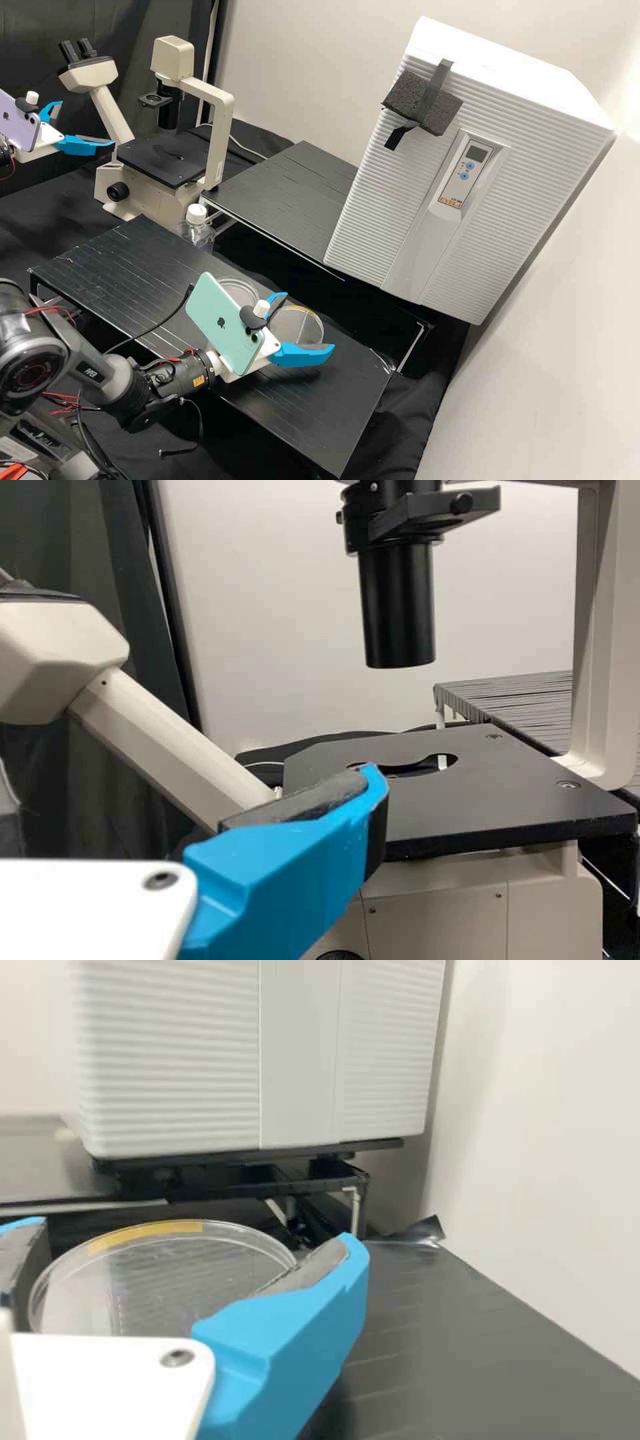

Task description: Open the petri dish lid.

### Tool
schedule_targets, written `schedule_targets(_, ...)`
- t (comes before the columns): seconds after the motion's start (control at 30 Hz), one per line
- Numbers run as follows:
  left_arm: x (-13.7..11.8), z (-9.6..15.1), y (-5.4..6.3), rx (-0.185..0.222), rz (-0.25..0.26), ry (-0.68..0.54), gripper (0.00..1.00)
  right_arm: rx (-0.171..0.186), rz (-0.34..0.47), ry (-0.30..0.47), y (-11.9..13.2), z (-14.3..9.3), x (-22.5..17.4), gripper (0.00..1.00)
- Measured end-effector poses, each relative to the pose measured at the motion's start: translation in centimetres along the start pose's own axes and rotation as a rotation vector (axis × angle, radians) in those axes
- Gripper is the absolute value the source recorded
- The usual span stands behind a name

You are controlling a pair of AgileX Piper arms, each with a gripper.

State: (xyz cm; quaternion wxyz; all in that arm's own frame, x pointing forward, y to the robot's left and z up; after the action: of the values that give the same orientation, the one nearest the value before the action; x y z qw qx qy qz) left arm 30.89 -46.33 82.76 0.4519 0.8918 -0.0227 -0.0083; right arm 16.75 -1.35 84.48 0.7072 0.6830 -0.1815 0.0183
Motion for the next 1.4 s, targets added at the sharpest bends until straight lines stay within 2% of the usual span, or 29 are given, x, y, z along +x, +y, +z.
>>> schedule_targets(0.07, 0.0, 0.0, 0.0, 0.0, 0.0, 0.0, 1.0, -0.022, -0.005, -0.005, -0.19, -0.04, 0.01, 0.0)
schedule_targets(0.2, 0.0, 0.0, 0.0, 0.0, 0.0, 0.0, 1.0, -0.038, -0.004, -0.011, -0.29, -0.12, -0.02, 0.0)
schedule_targets(0.23, 0.0, 0.0, 0.0, 0.0, 0.0, 0.0, 1.0, -0.04, -0.003, -0.012, -0.32, -0.14, -0.03, 1.0)
schedule_targets(0.57, 0.0, 0.0, 0.0, 0.0, 0.0, 0.0, 1.0, -0.05, 0.0, -0.026, -0.5, -0.24, -0.11, 1.0)
schedule_targets(0.83, 0.0, 0.0, 0.0, 0.0, 0.0, 0.0, 1.0, -0.039, -0.012, -0.028, -0.83, -0.37, -0.12, 1.0)
schedule_targets(1.0, 0.0, 0.0, 0.0, 0.0, 0.0, 0.0, 1.0, -0.031, -0.016, -0.004, -0.9, -0.81, -0.28, 1.0)
schedule_targets(1.17, 0.0, 0.0, 0.0, 0.0, 0.0, 0.0, 1.0, 0.05, -0.007, -0.002, -0.83, -0.96, -0.38, 1.0)
schedule_targets(1.37, 0.0, 0.0, 0.0, 0.0, 0.0, 0.0, 1.0, 0.196, 0.008, -0.008, -0.37, -0.26, -0.04, 1.0)
schedule_targets(1.4, 0.0, 0.0, 0.0, 0.0, 0.0, 0.0, 1.0, 0.21, 0.017, -0.009, -0.21, -0.14, 0.0, 1.0)
